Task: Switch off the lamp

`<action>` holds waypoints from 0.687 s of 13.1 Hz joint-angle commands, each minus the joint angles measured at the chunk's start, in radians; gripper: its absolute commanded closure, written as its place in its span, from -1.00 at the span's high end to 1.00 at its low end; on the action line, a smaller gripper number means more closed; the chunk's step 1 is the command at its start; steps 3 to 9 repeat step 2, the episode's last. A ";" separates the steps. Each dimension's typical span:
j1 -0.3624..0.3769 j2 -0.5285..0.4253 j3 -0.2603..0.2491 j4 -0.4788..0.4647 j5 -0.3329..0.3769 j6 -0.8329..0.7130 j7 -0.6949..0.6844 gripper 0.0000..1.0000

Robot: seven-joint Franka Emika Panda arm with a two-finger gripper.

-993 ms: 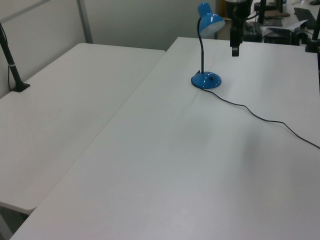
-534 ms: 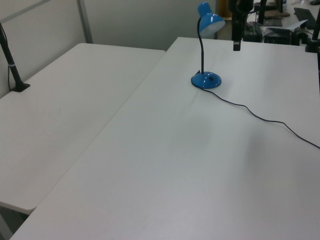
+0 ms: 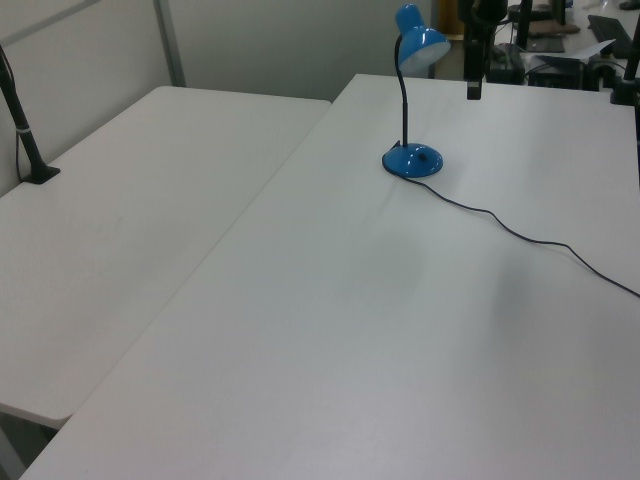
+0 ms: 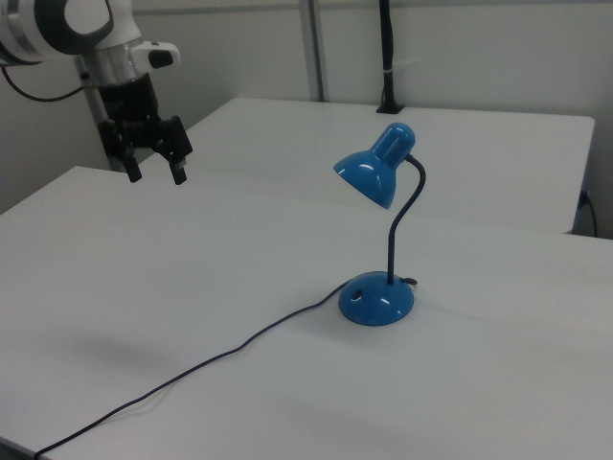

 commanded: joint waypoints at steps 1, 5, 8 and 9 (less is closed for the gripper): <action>-0.030 -0.004 0.035 0.006 0.019 -0.030 0.016 1.00; -0.030 -0.004 0.035 0.006 0.019 -0.031 0.016 1.00; -0.030 -0.004 0.035 0.006 0.019 -0.031 0.016 1.00; -0.030 -0.004 0.035 0.006 0.019 -0.031 0.016 1.00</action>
